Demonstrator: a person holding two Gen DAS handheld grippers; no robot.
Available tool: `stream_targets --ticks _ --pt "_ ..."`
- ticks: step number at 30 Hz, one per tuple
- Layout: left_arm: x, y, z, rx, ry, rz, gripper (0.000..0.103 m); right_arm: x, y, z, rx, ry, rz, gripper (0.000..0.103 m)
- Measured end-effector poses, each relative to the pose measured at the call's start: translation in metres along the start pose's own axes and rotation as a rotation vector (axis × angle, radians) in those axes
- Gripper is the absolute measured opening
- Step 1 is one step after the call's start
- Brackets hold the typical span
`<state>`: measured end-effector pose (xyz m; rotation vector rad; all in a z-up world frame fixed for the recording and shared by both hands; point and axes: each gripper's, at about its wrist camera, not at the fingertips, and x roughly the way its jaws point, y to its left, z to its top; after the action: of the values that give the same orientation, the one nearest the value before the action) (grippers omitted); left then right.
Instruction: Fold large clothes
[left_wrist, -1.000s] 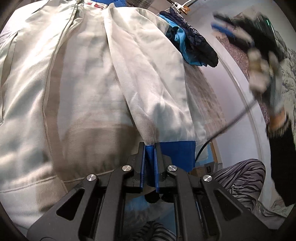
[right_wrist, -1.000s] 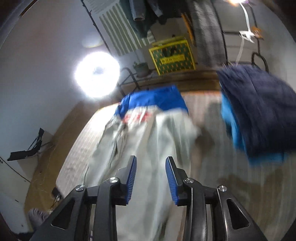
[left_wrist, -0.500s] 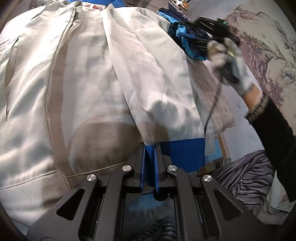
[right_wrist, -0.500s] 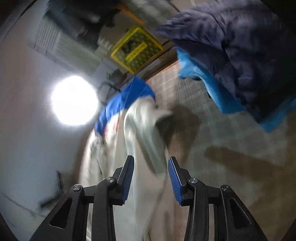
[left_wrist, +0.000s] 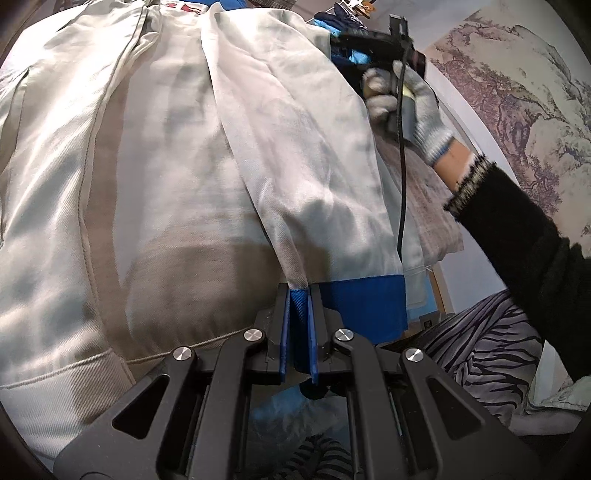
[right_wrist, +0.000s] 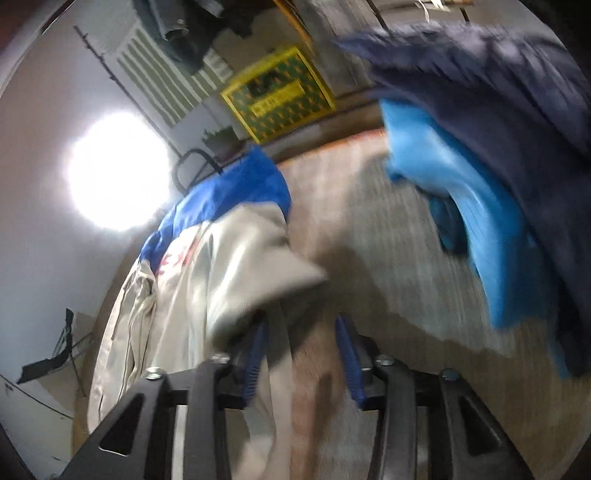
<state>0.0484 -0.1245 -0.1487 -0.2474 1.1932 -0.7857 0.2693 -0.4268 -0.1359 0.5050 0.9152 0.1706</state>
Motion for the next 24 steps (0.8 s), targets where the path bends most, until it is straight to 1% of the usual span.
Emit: stream_targets --ticks 1,2,4,5,6,8,9,10,12,13,14,15,16,18,19,21,22,24 --pt "0.0 0.001 0.0 -0.002 0.001 -0.003 0.006 0.003 0.004 0.004 -0.019 -0.01 -0.009 0.061" --pt "0.0 0.001 -0.001 -0.003 0.001 -0.006 0.006 0.009 0.009 0.01 -0.051 -0.013 -0.029 0.062" --pt "0.0 0.002 0.0 -0.005 0.001 -0.009 0.006 0.016 0.015 0.016 -0.095 -0.004 -0.03 0.06" --pt "0.0 0.001 0.0 -0.003 0.001 -0.009 0.006 0.023 0.02 0.02 -0.12 0.003 -0.033 0.055" --pt "0.0 0.001 0.0 -0.001 0.002 -0.009 0.006 0.028 0.022 0.021 -0.133 0.011 -0.045 0.044" --pt "0.0 0.001 -0.001 -0.004 0.003 -0.013 0.006 0.042 0.025 0.022 -0.149 0.052 -0.082 0.035" --pt "0.0 0.001 -0.001 -0.007 0.004 -0.016 0.006 0.047 0.026 0.019 -0.149 0.065 -0.092 0.026" --pt "0.0 0.001 -0.001 -0.008 0.004 -0.016 0.006 0.049 0.024 0.016 -0.143 0.064 -0.089 0.022" --pt "0.0 0.001 -0.001 -0.008 0.003 -0.016 0.006 0.046 0.02 0.013 -0.131 0.057 -0.099 0.004" --pt "-0.001 0.001 -0.001 -0.01 0.003 -0.016 0.006 0.041 0.019 0.015 -0.128 0.046 -0.127 0.004" --pt "-0.001 0.002 -0.001 -0.015 0.002 -0.019 0.006 0.031 0.02 0.019 -0.133 0.011 -0.169 0.004" --pt "-0.002 0.002 -0.002 -0.021 0.001 -0.023 0.006 0.022 0.022 0.024 -0.144 -0.019 -0.187 0.003" --pt "-0.003 0.002 -0.002 -0.027 0.0 -0.029 0.006 0.006 0.027 0.034 -0.171 -0.071 -0.232 0.003" --pt "-0.003 0.002 -0.001 -0.037 -0.003 -0.04 0.006 -0.009 0.033 0.046 -0.223 -0.108 -0.294 0.003" --pt "-0.002 0.002 0.0 -0.04 0.0 -0.045 0.006 -0.008 0.037 0.051 -0.259 -0.109 -0.329 0.003" --pt "0.0 0.002 0.0 -0.035 0.003 -0.039 0.006 0.012 0.041 0.052 -0.339 -0.053 -0.429 0.003" --pt "0.0 0.002 0.0 -0.034 0.005 -0.036 0.006 0.024 0.041 0.049 -0.374 -0.017 -0.461 0.004" --pt "0.0 -0.002 -0.001 -0.028 0.006 -0.033 0.006 0.037 0.034 0.043 -0.379 0.057 -0.438 0.009"
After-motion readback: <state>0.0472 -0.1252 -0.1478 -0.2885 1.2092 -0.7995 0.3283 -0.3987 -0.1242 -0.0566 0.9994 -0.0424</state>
